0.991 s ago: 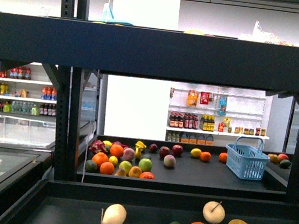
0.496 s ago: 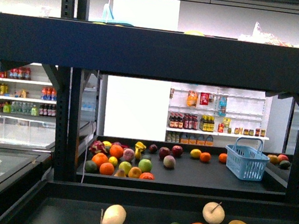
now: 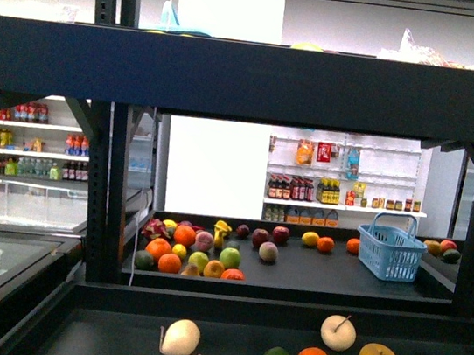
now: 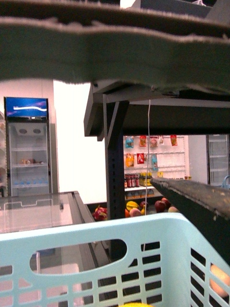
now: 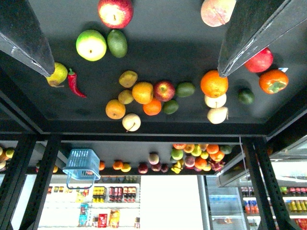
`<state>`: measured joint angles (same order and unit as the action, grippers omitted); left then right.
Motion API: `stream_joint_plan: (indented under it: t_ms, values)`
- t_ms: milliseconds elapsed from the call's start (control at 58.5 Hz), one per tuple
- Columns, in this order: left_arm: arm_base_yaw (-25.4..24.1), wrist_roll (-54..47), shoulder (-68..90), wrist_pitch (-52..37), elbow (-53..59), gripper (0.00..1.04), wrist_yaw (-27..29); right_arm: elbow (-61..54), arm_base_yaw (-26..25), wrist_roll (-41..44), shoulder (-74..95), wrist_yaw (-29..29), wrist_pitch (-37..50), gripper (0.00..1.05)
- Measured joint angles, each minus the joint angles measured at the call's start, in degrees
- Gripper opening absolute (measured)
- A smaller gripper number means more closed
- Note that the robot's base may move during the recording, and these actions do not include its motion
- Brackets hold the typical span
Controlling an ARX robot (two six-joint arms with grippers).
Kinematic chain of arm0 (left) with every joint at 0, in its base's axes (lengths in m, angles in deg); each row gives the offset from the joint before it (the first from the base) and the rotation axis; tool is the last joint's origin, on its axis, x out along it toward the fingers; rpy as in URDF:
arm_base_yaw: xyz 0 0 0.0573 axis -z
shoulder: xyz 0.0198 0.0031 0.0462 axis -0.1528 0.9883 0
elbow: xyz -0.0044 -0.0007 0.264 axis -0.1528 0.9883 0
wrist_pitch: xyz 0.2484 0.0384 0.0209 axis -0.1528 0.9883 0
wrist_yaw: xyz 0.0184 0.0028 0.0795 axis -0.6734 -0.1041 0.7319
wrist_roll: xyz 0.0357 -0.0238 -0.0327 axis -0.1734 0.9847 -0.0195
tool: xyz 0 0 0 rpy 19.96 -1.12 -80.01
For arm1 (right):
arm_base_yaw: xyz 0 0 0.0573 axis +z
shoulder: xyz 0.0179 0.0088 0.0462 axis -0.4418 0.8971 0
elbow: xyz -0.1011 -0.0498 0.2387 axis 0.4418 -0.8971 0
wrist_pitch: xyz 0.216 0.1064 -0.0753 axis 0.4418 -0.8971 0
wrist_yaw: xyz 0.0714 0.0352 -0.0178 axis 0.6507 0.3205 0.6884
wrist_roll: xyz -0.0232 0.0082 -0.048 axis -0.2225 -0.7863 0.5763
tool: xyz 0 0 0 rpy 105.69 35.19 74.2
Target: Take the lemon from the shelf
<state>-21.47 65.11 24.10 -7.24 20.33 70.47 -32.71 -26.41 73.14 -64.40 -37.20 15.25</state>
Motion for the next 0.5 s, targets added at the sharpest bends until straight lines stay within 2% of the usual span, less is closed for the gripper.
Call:
stream_joint_plan:
  t_ms: [85,171,205,496]
  values:
    - [-0.6,-1.5,-0.9,1.4,0.9,0.74,-1.2,0.0,0.0,0.0,0.0,0.0,0.0,1.02]
    - [-1.2,-3.0,-2.2,4.0,1.9,0.95,-1.7,0.0,0.0,0.0,0.0,0.0,0.0,1.02]
    - [-1.4,-3.5,-2.5,4.5,2.1,0.99,-1.7,0.0,0.0,0.0,0.0,0.0,0.0,1.02]
    - [-3.5,-4.3,-7.7,6.3,3.0,0.97,-1.7,0.0,0.0,0.0,0.0,0.0,0.0,1.02]
